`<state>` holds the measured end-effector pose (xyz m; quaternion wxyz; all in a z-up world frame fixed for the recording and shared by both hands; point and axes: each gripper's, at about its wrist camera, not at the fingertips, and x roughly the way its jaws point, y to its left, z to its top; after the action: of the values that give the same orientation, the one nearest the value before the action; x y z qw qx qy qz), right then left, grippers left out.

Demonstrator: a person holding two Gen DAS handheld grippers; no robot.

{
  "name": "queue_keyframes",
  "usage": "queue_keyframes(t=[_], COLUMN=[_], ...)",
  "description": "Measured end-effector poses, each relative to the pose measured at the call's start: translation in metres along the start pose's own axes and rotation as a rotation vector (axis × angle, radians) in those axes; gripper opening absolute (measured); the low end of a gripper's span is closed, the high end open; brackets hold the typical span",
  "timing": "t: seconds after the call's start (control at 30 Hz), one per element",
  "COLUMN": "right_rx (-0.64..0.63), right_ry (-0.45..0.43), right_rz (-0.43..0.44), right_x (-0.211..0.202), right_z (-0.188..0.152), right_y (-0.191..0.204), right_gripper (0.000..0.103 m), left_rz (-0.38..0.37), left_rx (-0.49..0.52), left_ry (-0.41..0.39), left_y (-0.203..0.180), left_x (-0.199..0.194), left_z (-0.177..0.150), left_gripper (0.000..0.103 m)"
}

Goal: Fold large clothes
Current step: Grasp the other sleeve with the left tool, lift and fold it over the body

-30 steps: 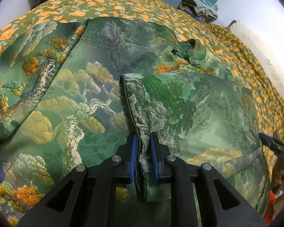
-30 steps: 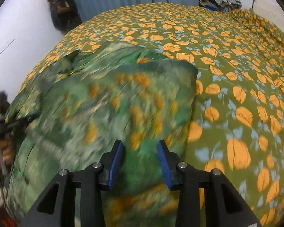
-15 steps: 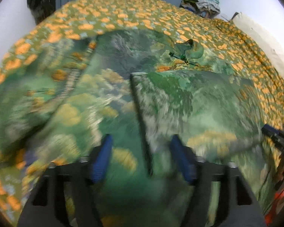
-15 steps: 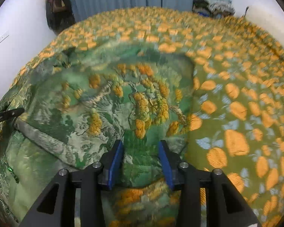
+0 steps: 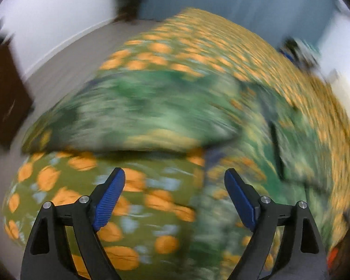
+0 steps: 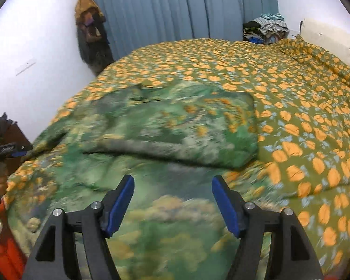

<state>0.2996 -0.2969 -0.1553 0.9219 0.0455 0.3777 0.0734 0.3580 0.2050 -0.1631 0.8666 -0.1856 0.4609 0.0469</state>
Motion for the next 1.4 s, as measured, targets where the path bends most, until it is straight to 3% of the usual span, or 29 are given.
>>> queue_keyframes(t=[0.23, 0.37, 0.47, 0.5, 0.53, 0.57, 0.63, 0.7, 0.8, 0.87, 0.97, 1.03, 1.17, 1.3, 1.4], right_rx=[-0.097, -0.098, -0.114, -0.115, -0.113, -0.109, -0.101, -0.09, -0.08, -0.079, -0.068, -0.049, -0.002, 0.029, 0.046], right_ry=[-0.012, 0.007, 0.024, 0.033, 0.039, 0.045, 0.051, 0.049, 0.036, 0.023, 0.007, 0.003, -0.006, -0.026, -0.032], right_rz=[0.04, 0.058, 0.055, 0.054, 0.054, 0.056, 0.058, 0.065, 0.079, 0.088, 0.098, 0.095, 0.081, 0.058, 0.048], right_x=[-0.011, -0.012, -0.012, -0.012, -0.011, -0.011, -0.009, -0.008, -0.009, -0.01, -0.013, -0.013, -0.016, -0.022, -0.024], right_z=[-0.006, -0.013, -0.019, -0.023, -0.025, -0.028, -0.031, -0.032, -0.03, -0.029, -0.03, -0.03, -0.031, -0.029, -0.029], right_y=[0.042, 0.052, 0.057, 0.057, 0.057, 0.058, 0.058, 0.057, 0.056, 0.057, 0.055, 0.049, 0.035, 0.021, 0.012], right_gripper=[0.071, 0.071, 0.071, 0.071, 0.071, 0.071, 0.071, 0.071, 0.071, 0.07, 0.071, 0.071, 0.071, 0.071, 0.071], left_rz=[-0.097, -0.139, -0.144, -0.143, -0.133, -0.12, -0.101, -0.061, 0.059, 0.125, 0.207, 0.214, 0.182, 0.172, 0.154], left_rx=[-0.541, -0.725, -0.791, -0.802, -0.808, -0.802, -0.773, -0.712, -0.509, -0.35, -0.018, 0.172, 0.473, 0.743, 0.87], left_ry=[-0.006, -0.054, -0.109, -0.116, -0.12, -0.118, -0.116, -0.134, -0.21, -0.278, -0.412, -0.477, -0.521, -0.52, -0.456], left_y=[0.114, 0.147, 0.159, 0.162, 0.165, 0.166, 0.165, 0.154, 0.113, 0.075, -0.014, -0.069, -0.168, -0.245, -0.281], left_x=[0.043, 0.067, 0.07, 0.071, 0.071, 0.071, 0.068, 0.058, 0.024, 0.0, -0.037, -0.05, -0.048, -0.022, 0.008], left_z=[0.009, 0.014, 0.022, 0.024, 0.027, 0.028, 0.031, 0.038, 0.059, 0.073, 0.087, 0.086, 0.06, 0.013, -0.024], left_gripper=[0.087, 0.084, 0.076, 0.064, 0.04, 0.028, 0.016, 0.013, 0.012, 0.011, 0.011, 0.011, 0.011, 0.011, 0.011])
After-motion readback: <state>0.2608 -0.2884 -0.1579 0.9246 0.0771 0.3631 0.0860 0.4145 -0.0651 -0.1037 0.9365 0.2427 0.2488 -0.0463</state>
